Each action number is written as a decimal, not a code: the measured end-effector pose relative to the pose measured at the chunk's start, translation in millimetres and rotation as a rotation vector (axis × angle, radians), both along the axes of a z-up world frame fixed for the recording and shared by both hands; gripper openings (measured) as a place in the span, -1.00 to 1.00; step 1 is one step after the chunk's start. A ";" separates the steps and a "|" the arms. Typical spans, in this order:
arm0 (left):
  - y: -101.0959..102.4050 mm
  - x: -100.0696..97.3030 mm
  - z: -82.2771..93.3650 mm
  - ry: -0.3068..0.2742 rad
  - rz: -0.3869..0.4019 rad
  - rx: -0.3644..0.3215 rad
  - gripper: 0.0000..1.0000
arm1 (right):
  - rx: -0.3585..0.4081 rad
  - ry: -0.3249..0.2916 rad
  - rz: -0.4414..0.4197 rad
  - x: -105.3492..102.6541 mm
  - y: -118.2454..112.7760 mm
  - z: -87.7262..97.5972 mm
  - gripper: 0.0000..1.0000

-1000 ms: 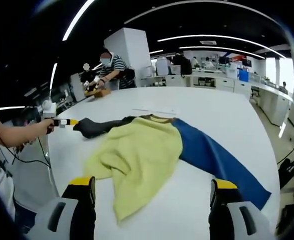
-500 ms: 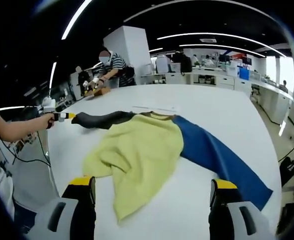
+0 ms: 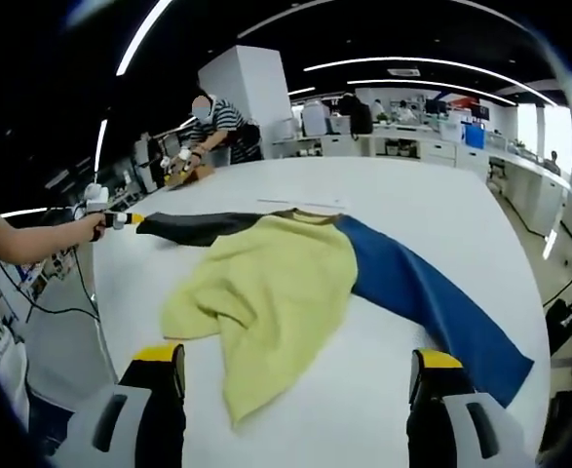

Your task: Fold the garment on the visible template until the final outline fits inside the template.

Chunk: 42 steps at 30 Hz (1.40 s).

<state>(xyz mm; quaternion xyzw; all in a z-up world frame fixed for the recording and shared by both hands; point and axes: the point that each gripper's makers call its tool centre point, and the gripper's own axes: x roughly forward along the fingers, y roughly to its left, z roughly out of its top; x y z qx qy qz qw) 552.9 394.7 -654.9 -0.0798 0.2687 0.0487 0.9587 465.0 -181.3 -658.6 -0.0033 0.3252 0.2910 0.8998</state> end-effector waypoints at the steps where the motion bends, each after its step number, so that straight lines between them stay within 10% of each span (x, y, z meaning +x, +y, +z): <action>1: 1.6 0.4 -0.3 0.005 0.000 0.003 -1.00 | -0.001 0.002 0.000 -0.4 -0.1 -0.4 0.91; 10: 10.8 -1.8 -28.8 0.142 -0.070 0.157 -1.00 | -0.002 0.023 0.003 -2.3 4.8 -5.4 0.92; 20: 20.3 5.4 -56.5 0.189 -0.063 0.173 -1.00 | -0.007 0.051 0.012 -3.7 8.9 -13.1 0.92; 29: 29.9 5.2 -52.9 0.165 -0.038 0.226 -1.00 | 0.006 0.066 0.018 -3.6 13.1 -18.6 0.94; 42: -2.5 -9.3 -38.5 0.072 -0.133 0.179 -0.35 | 0.025 0.069 0.046 -9.3 22.5 -20.0 0.98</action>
